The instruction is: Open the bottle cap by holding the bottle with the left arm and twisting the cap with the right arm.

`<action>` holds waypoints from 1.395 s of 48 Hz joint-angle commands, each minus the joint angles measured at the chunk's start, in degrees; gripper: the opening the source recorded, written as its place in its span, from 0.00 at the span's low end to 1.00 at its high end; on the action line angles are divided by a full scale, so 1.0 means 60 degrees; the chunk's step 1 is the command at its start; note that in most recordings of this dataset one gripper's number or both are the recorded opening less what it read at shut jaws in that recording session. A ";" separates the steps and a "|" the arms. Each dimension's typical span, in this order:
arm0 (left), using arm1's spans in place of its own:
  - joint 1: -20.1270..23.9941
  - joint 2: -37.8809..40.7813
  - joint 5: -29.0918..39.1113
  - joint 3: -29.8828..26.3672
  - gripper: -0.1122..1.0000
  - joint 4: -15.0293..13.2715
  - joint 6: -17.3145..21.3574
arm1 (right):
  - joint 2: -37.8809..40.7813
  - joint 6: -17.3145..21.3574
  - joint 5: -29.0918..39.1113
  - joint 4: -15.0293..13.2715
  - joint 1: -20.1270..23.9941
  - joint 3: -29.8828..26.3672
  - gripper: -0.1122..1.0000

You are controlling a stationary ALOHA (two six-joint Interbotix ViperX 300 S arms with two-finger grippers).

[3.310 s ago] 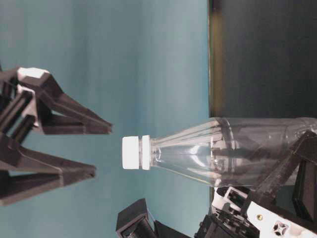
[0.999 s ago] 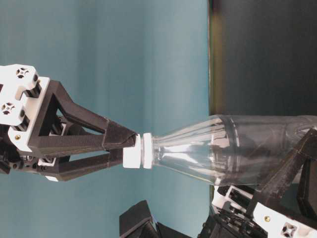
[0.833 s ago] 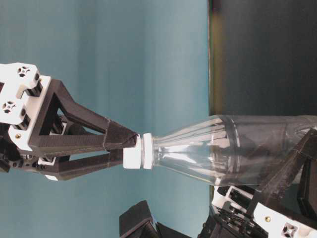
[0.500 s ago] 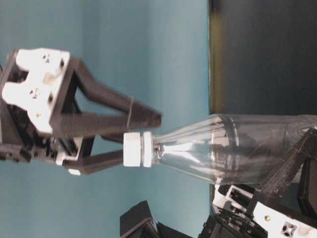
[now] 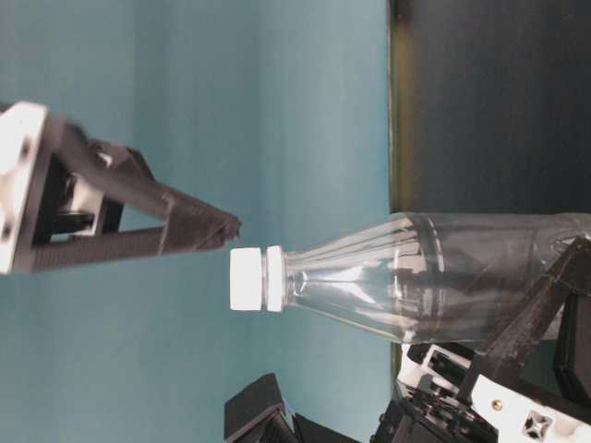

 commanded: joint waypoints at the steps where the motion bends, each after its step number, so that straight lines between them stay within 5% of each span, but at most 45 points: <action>1: -0.0029 -0.0029 0.0015 -0.0088 0.86 0.0015 -0.0015 | -0.0117 0.1787 0.0352 0.0059 -0.0132 -0.0439 0.80; 4: -0.0073 -0.0029 0.0029 -0.0132 0.86 0.0015 -0.0015 | 0.0000 0.3179 0.0601 0.0103 -0.0132 -0.0630 0.79; 7: -0.0073 -0.0029 0.0029 -0.0117 0.86 0.0015 -0.0015 | 0.0059 0.3853 0.0688 0.0103 -0.0103 -0.0747 0.79; 21: -0.0059 -0.0029 0.0029 -0.0073 0.86 0.0015 -0.0029 | 0.0439 0.5127 0.0674 0.0703 -0.0015 -0.1128 0.79; 47: -0.0059 -0.0015 0.0029 -0.0146 0.86 0.0015 -0.0029 | 0.1362 0.5215 0.0776 0.0322 -0.0117 -0.1787 0.78; 67: -0.0044 -0.0015 0.0088 -0.0146 0.86 0.0015 -0.0029 | 0.1465 0.5215 0.1274 0.0249 -0.0044 -0.1934 0.67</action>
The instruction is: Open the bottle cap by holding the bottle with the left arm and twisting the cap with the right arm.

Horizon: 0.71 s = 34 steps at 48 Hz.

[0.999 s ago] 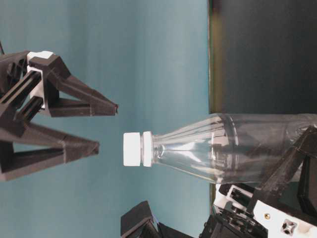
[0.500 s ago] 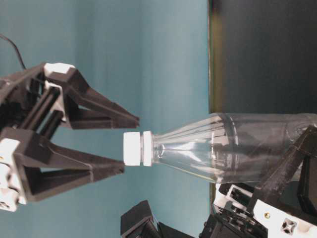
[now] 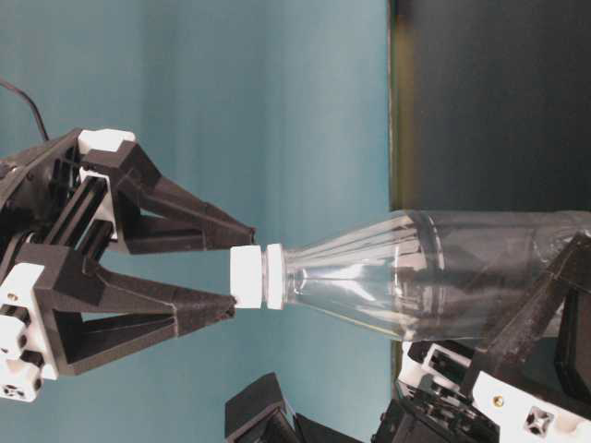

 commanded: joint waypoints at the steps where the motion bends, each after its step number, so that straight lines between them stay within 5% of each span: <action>1: 0.0015 -0.0029 0.0029 -0.0103 0.86 0.0015 -0.0015 | 0.0000 0.0088 0.0000 -0.0059 0.0073 -0.0103 0.67; 10: 0.0015 -0.0029 0.0044 -0.0103 0.86 0.0015 -0.0015 | 0.0059 0.0000 0.0015 -0.0205 0.0146 -0.0073 0.64; 18: 0.0015 -0.0044 0.0044 -0.0103 0.86 0.0015 -0.0015 | 0.0059 -0.0161 0.0015 -0.0205 0.0161 -0.0059 0.50; 34: 0.0015 -0.0029 0.0044 -0.0103 0.86 0.0015 -0.0015 | 0.0176 -0.2095 0.0542 -0.0161 0.0190 -0.0322 0.45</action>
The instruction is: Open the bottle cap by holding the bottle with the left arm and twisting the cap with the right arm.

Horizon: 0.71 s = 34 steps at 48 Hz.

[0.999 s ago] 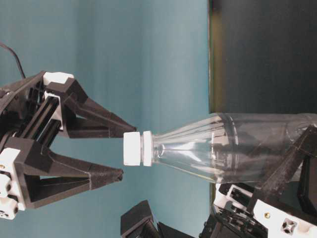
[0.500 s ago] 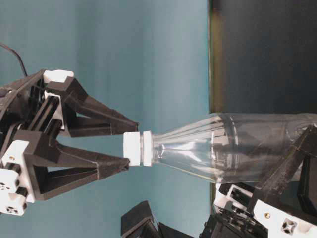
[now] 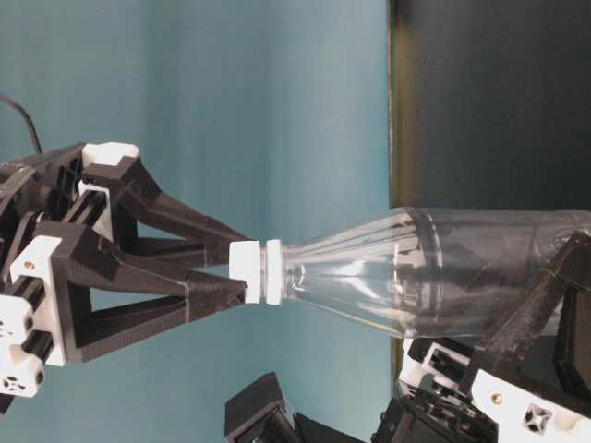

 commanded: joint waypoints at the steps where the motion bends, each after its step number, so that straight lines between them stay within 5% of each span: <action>1: 0.0015 -0.0015 -0.0029 -0.0103 0.86 0.0015 -0.0015 | 0.0044 -0.0791 0.0190 0.0015 0.0073 -0.0190 0.45; 12: 0.0015 -0.0015 -0.0029 -0.0088 0.86 0.0015 -0.0015 | 0.0278 -0.3882 0.0469 0.0059 0.0190 -0.0703 0.45; 34: -0.0015 -0.0015 -0.0029 -0.0103 0.86 0.0015 0.0000 | 0.0293 -0.8247 0.0557 0.0015 0.0381 -0.0703 0.45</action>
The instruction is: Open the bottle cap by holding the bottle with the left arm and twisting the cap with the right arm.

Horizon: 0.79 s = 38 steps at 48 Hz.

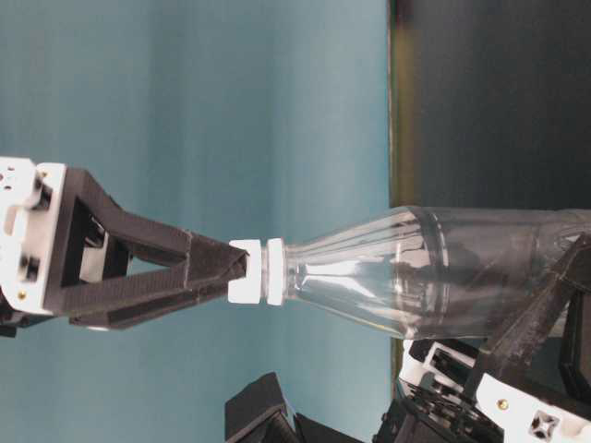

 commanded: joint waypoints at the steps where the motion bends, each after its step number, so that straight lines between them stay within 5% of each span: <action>1: 0.0015 -0.0029 -0.0029 -0.0073 0.86 0.0029 -0.0044 | -0.0088 -0.0630 -0.0044 0.0029 0.0205 -0.0015 0.45; 22: 0.0000 -0.0029 0.0000 -0.0088 0.86 0.0015 -0.0059 | -0.0176 -0.2124 -0.0249 -0.0293 0.0352 0.0190 0.45; 38: 0.0000 -0.0044 0.0059 -0.0088 0.86 0.0015 -0.0059 | -0.0190 -0.2021 -0.0469 -0.0352 0.0469 0.0278 0.45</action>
